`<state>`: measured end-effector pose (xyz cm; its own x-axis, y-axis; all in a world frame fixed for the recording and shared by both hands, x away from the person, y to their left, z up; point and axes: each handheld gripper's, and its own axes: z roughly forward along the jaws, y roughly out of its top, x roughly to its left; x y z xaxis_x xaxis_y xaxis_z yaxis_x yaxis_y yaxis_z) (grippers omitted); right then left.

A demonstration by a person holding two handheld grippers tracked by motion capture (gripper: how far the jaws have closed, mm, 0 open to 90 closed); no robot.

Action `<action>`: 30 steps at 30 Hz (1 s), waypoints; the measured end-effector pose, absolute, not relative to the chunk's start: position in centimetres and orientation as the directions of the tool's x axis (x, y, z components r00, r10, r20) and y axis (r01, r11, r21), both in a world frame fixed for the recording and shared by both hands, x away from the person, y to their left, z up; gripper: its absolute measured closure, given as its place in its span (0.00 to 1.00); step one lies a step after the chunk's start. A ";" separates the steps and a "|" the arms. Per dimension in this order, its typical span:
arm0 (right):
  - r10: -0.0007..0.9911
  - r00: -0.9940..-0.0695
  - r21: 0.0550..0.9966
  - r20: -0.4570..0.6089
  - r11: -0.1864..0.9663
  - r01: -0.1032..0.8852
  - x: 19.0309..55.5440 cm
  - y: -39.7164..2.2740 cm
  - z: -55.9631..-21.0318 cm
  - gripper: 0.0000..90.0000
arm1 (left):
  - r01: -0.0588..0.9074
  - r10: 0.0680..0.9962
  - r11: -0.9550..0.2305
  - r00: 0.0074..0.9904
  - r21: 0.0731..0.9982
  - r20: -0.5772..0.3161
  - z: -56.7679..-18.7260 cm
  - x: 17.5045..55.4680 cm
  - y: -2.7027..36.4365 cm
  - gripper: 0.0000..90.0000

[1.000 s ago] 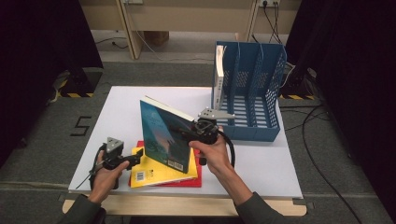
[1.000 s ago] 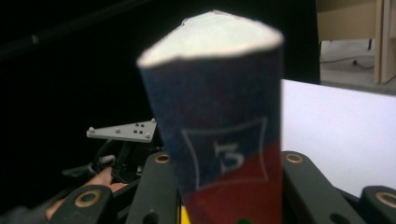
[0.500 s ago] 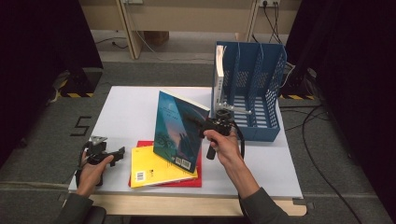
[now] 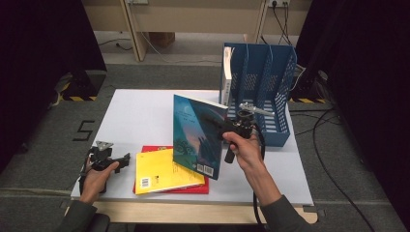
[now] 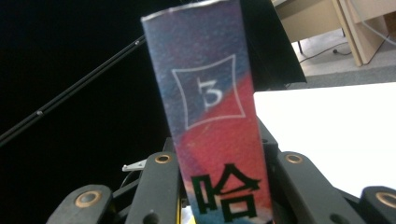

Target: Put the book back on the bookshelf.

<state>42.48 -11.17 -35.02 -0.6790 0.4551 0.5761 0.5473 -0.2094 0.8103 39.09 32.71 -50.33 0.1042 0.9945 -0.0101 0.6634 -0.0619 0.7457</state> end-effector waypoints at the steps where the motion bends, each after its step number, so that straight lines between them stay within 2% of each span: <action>1: 0.458 -0.680 0.813 0.572 -0.209 0.543 42.4 -11.5 -34.8 0.79 | 0.663 0.994 -0.062 0.104 0.746 -0.010 -50.3 39.1 32.7 0.16; 18: 0.555 -0.637 0.843 0.535 -0.301 0.446 39.5 -20.3 -30.3 0.79 | 0.664 0.995 -0.057 0.100 0.746 -0.013 -50.3 39.2 32.7 0.16; 30: 0.649 -0.533 0.838 0.544 -0.387 0.384 40.2 -26.3 -27.8 0.79 | 0.664 0.995 -0.051 0.097 0.746 -0.018 -50.4 39.3 32.7 0.16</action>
